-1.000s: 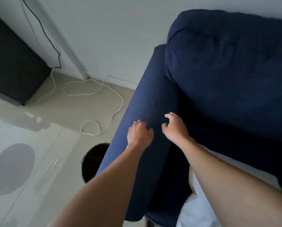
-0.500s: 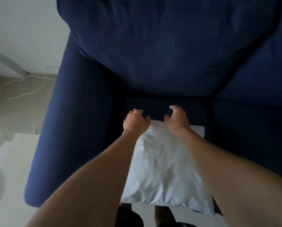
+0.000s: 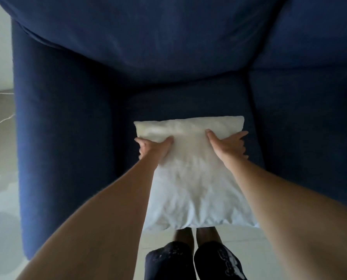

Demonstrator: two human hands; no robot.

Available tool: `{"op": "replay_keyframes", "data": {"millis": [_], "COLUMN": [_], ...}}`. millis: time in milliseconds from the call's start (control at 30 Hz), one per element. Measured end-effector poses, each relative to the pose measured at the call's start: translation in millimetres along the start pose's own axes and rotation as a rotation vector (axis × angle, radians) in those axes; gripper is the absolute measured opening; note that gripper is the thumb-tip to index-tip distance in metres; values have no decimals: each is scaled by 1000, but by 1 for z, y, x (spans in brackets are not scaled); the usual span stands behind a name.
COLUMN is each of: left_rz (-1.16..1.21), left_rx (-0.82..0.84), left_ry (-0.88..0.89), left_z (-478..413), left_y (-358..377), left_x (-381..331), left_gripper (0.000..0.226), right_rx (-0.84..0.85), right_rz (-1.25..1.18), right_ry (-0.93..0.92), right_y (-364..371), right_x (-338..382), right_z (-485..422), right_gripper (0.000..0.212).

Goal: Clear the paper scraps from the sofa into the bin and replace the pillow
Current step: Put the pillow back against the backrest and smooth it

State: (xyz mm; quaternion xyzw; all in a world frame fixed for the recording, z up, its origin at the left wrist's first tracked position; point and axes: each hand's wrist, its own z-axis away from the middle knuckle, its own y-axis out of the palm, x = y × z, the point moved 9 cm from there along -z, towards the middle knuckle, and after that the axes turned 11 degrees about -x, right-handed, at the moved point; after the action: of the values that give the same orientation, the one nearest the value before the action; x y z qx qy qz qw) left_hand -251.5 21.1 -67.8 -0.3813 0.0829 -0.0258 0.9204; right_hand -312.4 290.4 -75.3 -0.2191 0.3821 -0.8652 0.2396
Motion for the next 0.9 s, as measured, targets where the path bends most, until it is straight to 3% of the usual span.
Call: {"op": "replay_keyframes", "data": {"millis": [67,167,233,400,567,733,900], "left_rz": [57,152,256,492,616,593,576], "left_rx": [27,-7,-61,-180,-244,-218,-224], "left_ry": [-57,-9,69,331,575,548,489], "left_z": [4,10,11,15,30,13,3], "left_y": [-5,-23,-42,-108,-153,-154,-151], "left_x": [-2,-19,-35,-100,-149,-143,-137], "left_gripper": [116,84,67,61,59,61,58], "right_rx": [-3,0,-18,-194,-320,-338,-300], "right_rz": [-113,-264,-330,-608,-824,-935,-853], "right_ry": [35,31,-34,-310,-418,-288,-340], "right_y": [-3,-14,-25,-71,-108,-108,-104], "right_x": [9,34,61,136,180,182,188], "right_z": [-1,4,14,34,45,35,30], "right_gripper": [119,74,59,50,42,51,42]}}
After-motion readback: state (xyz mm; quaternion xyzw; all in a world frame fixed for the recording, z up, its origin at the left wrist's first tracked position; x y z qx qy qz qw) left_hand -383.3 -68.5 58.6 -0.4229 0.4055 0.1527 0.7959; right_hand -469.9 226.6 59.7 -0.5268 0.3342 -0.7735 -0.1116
